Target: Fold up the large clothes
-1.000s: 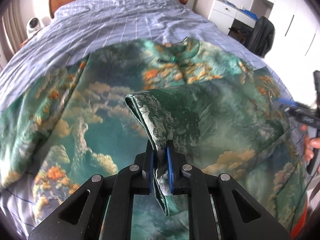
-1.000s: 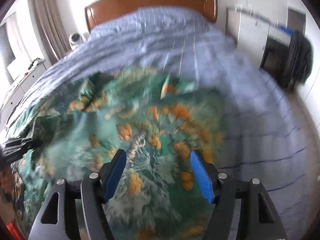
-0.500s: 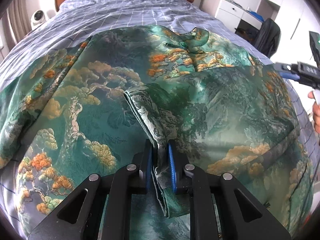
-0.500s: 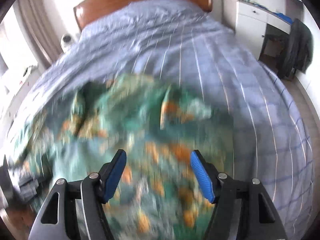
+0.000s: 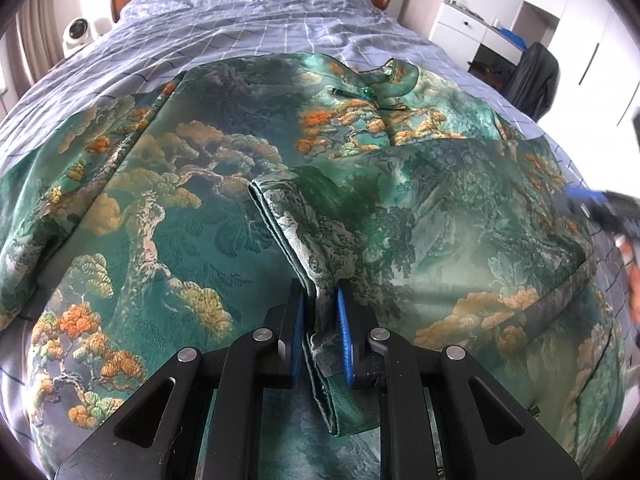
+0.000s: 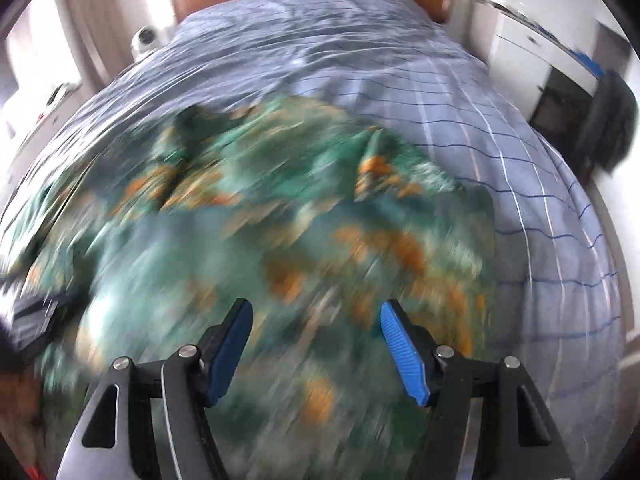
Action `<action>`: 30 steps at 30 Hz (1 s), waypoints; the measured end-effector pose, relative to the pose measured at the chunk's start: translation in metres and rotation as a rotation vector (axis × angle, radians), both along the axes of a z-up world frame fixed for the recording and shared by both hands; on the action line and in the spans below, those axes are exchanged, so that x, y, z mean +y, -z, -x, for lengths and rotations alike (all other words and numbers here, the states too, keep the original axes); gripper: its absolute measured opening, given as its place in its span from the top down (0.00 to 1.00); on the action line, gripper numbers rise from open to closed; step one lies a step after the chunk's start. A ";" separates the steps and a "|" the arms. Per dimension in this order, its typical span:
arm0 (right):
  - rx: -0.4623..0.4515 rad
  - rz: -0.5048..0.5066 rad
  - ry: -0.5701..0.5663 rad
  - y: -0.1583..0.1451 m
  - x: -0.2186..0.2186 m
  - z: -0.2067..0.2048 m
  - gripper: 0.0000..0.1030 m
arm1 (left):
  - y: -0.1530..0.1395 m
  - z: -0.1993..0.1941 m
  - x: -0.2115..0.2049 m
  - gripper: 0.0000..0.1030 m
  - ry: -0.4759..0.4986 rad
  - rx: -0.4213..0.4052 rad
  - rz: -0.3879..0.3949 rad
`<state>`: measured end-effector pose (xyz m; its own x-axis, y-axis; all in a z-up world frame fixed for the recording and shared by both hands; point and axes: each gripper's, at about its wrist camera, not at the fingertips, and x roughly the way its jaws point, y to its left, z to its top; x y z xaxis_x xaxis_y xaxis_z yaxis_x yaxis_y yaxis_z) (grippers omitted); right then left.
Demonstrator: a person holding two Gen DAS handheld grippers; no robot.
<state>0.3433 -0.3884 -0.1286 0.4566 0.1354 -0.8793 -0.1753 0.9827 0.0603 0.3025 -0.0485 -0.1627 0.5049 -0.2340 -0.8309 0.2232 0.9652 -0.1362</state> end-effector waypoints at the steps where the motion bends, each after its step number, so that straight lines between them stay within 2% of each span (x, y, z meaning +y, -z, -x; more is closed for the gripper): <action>1: 0.013 0.009 -0.024 0.002 0.006 0.009 0.34 | 0.000 0.000 0.000 0.86 -0.001 -0.001 -0.001; 4: 0.064 0.093 -0.071 0.031 0.024 0.016 0.34 | 0.000 0.000 -0.002 0.85 -0.001 -0.003 -0.011; 7: 0.045 0.072 -0.033 0.048 0.023 0.013 0.33 | -0.003 0.002 -0.003 0.83 -0.006 -0.008 -0.023; 8: 0.030 0.070 -0.018 0.046 0.023 0.013 0.33 | -0.004 0.003 -0.003 0.79 -0.008 -0.010 -0.025; 10: 0.001 0.082 -0.005 0.039 0.026 0.019 0.33 | -0.010 0.008 -0.001 0.61 -0.018 -0.019 -0.036; 12: -0.038 0.089 -0.005 0.028 0.027 0.032 0.33 | -0.016 0.014 0.002 0.22 -0.026 -0.034 -0.041; 14: -0.064 0.094 -0.005 0.016 0.027 0.048 0.32 | -0.025 0.026 0.005 0.12 -0.041 -0.066 -0.058; 15: -0.086 0.098 0.000 0.007 0.025 0.061 0.31 | -0.029 0.033 0.007 0.11 -0.043 -0.075 -0.063; 17: -0.129 0.105 0.016 -0.007 0.025 0.084 0.21 | -0.035 0.045 0.010 0.08 -0.041 -0.079 -0.069; 20: -0.206 0.112 0.055 -0.031 0.022 0.118 0.21 | -0.042 0.069 0.016 0.03 -0.066 -0.094 -0.101; 23: -0.274 0.093 0.108 -0.051 0.018 0.156 0.21 | -0.043 0.091 0.019 0.03 -0.073 -0.089 -0.158; 27: -0.320 0.106 0.117 -0.059 0.021 0.189 0.21 | -0.038 0.118 0.024 0.03 -0.077 -0.067 -0.234; 30: -0.341 0.136 0.094 -0.058 0.029 0.209 0.21 | -0.038 0.132 0.035 0.03 -0.095 -0.049 -0.219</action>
